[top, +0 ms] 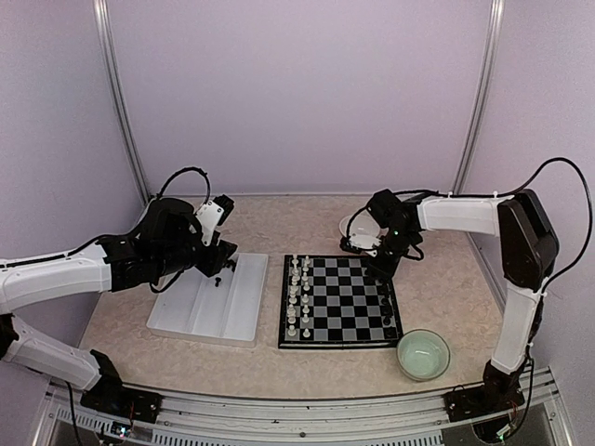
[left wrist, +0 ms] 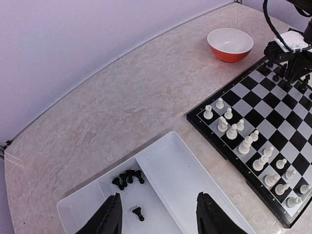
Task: Set up the chess pieces on the board
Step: Place the pawn at c7, then pick up the pawn.
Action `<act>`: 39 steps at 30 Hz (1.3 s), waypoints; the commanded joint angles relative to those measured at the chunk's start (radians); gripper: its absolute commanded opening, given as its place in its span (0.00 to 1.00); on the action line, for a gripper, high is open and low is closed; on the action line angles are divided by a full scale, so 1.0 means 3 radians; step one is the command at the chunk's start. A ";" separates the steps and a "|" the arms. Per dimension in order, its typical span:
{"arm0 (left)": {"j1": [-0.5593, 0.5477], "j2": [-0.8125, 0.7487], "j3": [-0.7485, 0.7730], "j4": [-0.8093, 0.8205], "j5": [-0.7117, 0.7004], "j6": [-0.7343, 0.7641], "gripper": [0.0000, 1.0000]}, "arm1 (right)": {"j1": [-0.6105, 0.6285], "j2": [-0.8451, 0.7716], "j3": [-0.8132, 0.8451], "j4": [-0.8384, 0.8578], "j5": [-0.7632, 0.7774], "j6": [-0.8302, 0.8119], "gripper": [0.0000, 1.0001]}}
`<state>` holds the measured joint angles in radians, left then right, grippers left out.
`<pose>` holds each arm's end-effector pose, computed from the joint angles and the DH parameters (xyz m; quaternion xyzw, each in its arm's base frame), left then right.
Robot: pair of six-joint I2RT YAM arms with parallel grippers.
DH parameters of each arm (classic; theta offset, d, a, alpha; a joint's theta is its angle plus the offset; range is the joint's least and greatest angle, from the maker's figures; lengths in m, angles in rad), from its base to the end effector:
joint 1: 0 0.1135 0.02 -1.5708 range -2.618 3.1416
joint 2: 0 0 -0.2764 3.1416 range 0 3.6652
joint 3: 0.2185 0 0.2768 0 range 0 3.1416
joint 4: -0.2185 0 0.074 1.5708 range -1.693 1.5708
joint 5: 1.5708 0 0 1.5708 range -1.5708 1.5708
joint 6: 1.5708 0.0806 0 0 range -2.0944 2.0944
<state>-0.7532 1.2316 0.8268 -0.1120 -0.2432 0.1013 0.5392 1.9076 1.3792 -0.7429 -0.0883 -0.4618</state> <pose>0.2558 -0.2132 0.2477 0.3000 0.8061 -0.0605 0.5065 0.3572 0.2220 0.1425 -0.4798 0.8635 0.0494 0.1472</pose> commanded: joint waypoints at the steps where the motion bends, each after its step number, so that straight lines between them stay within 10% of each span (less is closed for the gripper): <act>1: -0.0015 0.0016 0.0002 0.0077 0.0033 -0.0028 0.52 | -0.0018 0.0087 0.0096 -0.0006 -0.0123 0.0050 0.00; 13: -0.0020 0.0057 0.0015 0.0066 0.0074 -0.0027 0.52 | -0.0018 0.0156 0.0143 -0.0056 -0.0163 0.0051 0.01; 20: -0.0025 0.0057 0.0025 0.0045 0.0036 -0.0061 0.52 | -0.0018 0.0064 0.0173 -0.0131 -0.0191 0.0059 0.18; 39: 0.0579 0.0844 0.0447 -0.1176 0.0258 -0.1677 0.33 | -0.0151 -0.0800 0.0052 0.0012 -0.0511 -0.0015 0.28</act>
<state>-0.6071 1.4128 0.9279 -0.4232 -0.2279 -0.3420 0.5125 1.7233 1.4475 -0.7750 -0.2031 -0.4561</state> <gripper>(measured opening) 0.338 0.277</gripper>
